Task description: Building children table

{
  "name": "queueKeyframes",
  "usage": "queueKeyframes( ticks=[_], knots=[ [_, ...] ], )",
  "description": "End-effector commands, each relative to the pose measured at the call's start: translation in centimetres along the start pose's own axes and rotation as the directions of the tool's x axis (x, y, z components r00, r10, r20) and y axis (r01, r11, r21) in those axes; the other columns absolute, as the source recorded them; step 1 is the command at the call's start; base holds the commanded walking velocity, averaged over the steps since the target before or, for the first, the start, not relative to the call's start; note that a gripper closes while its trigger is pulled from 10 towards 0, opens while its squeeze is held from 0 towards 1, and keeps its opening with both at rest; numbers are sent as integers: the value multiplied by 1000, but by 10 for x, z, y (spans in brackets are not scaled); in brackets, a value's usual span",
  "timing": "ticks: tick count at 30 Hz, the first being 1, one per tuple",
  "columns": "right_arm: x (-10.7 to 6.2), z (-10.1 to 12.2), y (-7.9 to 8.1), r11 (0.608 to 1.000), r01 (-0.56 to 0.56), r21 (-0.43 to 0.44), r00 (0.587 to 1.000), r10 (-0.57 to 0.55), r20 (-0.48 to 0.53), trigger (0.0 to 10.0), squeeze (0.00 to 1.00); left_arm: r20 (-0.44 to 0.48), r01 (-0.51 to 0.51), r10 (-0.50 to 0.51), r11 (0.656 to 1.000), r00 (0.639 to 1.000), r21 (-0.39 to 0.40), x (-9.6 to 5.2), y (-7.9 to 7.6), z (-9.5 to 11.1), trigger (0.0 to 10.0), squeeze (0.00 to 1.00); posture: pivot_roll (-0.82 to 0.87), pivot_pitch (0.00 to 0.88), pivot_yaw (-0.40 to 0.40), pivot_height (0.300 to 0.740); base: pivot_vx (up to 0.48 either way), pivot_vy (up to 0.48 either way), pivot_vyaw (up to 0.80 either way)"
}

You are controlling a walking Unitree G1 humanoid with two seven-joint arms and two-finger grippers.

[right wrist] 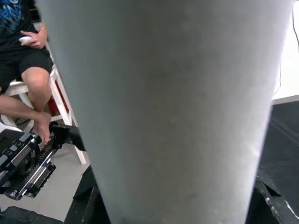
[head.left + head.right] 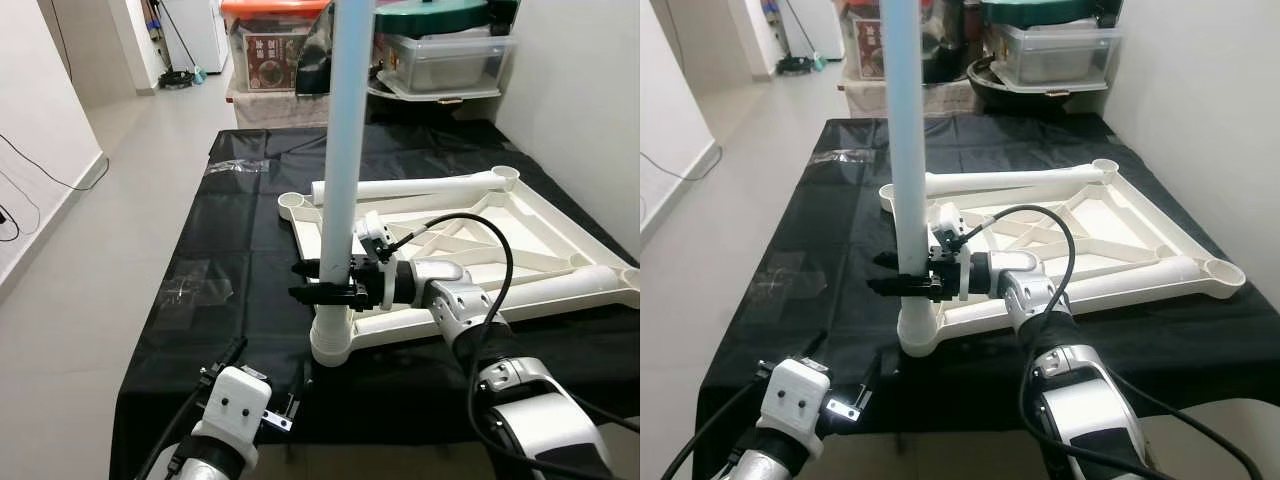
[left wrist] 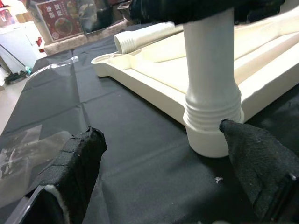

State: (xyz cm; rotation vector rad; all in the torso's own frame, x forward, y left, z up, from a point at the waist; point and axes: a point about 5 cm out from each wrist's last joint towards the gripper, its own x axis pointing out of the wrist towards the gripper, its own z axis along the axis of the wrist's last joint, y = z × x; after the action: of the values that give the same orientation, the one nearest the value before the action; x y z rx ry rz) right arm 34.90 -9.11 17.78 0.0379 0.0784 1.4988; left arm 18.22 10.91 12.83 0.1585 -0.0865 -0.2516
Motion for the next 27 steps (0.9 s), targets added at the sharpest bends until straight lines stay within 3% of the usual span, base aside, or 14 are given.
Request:
queueKeyframes(
  ticks=[1, 9, 10, 11, 12, 13, 14, 15, 16, 18, 19, 21, 25, 27],
  knots=[
    [5, -15, 4, 998, -6, 56, 1000, 7, -12, 0, 0, -5, 4, -4, 1000, 1000, 7, 0, 0, -2, 10000, 0, 39, 15, 13, 740, 0, 0, 0],
    [8, -27, -2, 954, 297, 51, 955, -298, 12, 0, 0, -5, 4, -4, 1000, 1000, 9, 1, 0, -3, 10000, 0, 32, 15, 14, 740, 0, 0, 0],
    [7, -30, -5, 905, 422, 52, 905, -424, 27, 0, 0, -6, 4, -4, 1000, 1000, 9, 1, 0, -3, 10000, 0, 26, 15, 18, 740, 0, 0, 0],
    [3, -35, -10, 796, 604, 49, 796, -605, 29, 0, 0, -7, 6, -6, 1000, 1000, 8, 1, 0, -4, 10000, 0, 22, 15, 21, 740, 0, 0, 0],
    [-4, -39, -14, 640, 766, 58, 640, -768, 28, 0, 0, -7, 9, -9, 1000, 1000, 6, 2, 0, -5, 10000, 0, 17, 16, 22, 740, 0, 0, 0],
    [-4, -39, -14, 640, 766, 58, 640, -768, 28, 0, 0, -7, 9, -9, 1000, 1000, 6, 2, 0, -5, 10000, 0, 17, 16, 22, 740, 0, 0, 0],
    [-15, -42, -15, 452, 891, 35, 452, -892, 14, 0, 0, -7, 12, -12, 1000, 1000, 5, 2, -1, -5, 10000, 0, 17, 16, 22, 740, 0, 0, 0],
    [-22, -44, -14, 313, 949, 33, 313, -950, 3, 0, 0, -6, 14, -14, 1000, 1000, 4, 2, -1, -5, 10000, 0, 17, 16, 22, 740, 0, 0, 0],
    [-22, -44, -14, 313, 949, 33, 313, -950, 3, 0, 0, -6, 14, -14, 1000, 1000, 4, 2, -1, -5, 10000, 0, 17, 16, 22, 740, 0, 0, 0],
    [-26, -45, -6, 126, 991, 39, 127, -992, -10, 0, 0, -4, 16, -16, 1000, 1000, 4, 3, -2, -4, 10000, 0, 17, 16, 22, 740, 0, 0, 0],
    [-26, -45, -6, 126, 991, 39, 127, -992, -10, 0, 0, -4, 16, -16, 1000, 1000, 4, 3, -2, -4, 10000, 0, 17, 16, 22, 740, 0, 0, 0],
    [-21, -42, 0, 25, 998, 65, 26, -1000, -8, 0, 0, -5, 23, -23, 1000, 1000, 4, 1, -3, -5, 10000, 0, 16, 14, 24, 740, 0, 0, 0],
    [-12, -41, 4, -31, 994, 101, -29, -999, -19, 0, 0, -8, 31, -31, 1000, 1000, 4, 1, -4, -5, 10000, 0, 22, 8, 27, 740, 0, 0, 0],
    [5, -46, 8, -108, 983, 151, -96, -992, -84, 0, 0, -7, 34, -34, 999, 999, 5, 2, -3, -5, 10000, 0, 22, 8, 27, 740, 0, 0, 0]
  ],
)
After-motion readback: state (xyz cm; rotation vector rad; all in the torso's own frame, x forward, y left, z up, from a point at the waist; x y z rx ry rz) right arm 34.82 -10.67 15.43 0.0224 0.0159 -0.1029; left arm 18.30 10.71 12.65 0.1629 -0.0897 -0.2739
